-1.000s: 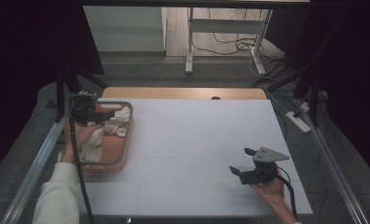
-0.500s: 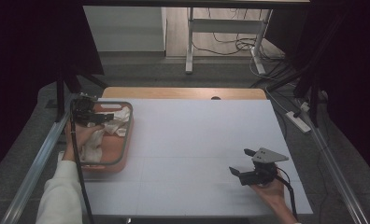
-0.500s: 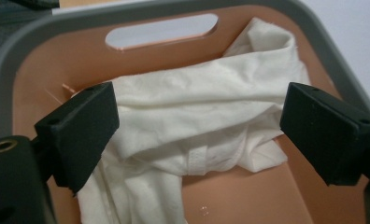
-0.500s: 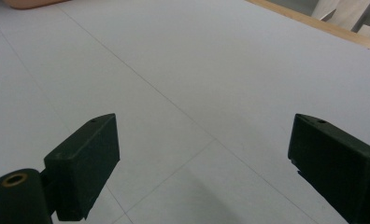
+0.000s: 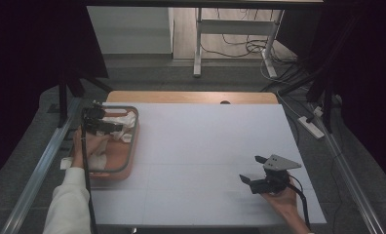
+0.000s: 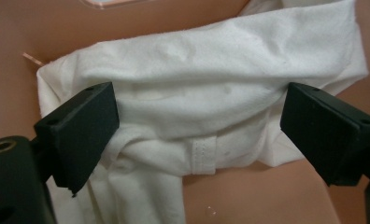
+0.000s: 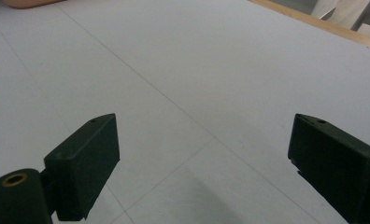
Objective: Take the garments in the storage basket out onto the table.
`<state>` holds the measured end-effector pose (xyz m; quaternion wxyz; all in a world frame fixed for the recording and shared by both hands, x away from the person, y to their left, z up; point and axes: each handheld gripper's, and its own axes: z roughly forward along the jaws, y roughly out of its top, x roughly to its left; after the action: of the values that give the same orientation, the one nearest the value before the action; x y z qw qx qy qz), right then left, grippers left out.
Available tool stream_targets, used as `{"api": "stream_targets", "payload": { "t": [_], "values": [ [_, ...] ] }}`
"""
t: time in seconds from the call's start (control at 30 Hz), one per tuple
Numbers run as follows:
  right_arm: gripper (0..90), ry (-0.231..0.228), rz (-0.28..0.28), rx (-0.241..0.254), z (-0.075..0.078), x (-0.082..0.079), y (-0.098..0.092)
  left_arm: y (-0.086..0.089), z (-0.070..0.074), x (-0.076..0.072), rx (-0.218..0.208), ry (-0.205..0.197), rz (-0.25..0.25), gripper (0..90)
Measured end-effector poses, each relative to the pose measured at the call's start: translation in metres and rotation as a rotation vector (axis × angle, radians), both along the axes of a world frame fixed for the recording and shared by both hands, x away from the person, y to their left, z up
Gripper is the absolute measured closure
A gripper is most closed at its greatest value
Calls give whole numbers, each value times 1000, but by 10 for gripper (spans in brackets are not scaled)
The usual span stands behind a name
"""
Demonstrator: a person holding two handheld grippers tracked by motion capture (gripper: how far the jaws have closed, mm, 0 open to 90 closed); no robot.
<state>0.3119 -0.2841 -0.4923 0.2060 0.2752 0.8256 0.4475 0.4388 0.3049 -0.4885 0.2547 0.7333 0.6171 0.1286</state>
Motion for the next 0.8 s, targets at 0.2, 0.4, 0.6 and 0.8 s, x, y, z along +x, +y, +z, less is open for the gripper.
{"api": "stream_targets", "payload": {
  "t": [0.2, 0.4, 0.6, 0.8],
  "values": [
    [92, 6, -1, -1, -1, 0, 0, -4, -3, 4, 46, 36, -4, 106],
    [92, 4, 0, -6, -1, 1, 0, -9, -12, 9, 85, 95, -10, 109],
    [92, 8, -2, -10, -2, 1, 0, -11, -18, 12, 126, 131, 15, 211],
    [92, 12, -1, -16, -2, 1, 0, -10, -18, 11, 177, 131, 63, 512]
  ]
}}
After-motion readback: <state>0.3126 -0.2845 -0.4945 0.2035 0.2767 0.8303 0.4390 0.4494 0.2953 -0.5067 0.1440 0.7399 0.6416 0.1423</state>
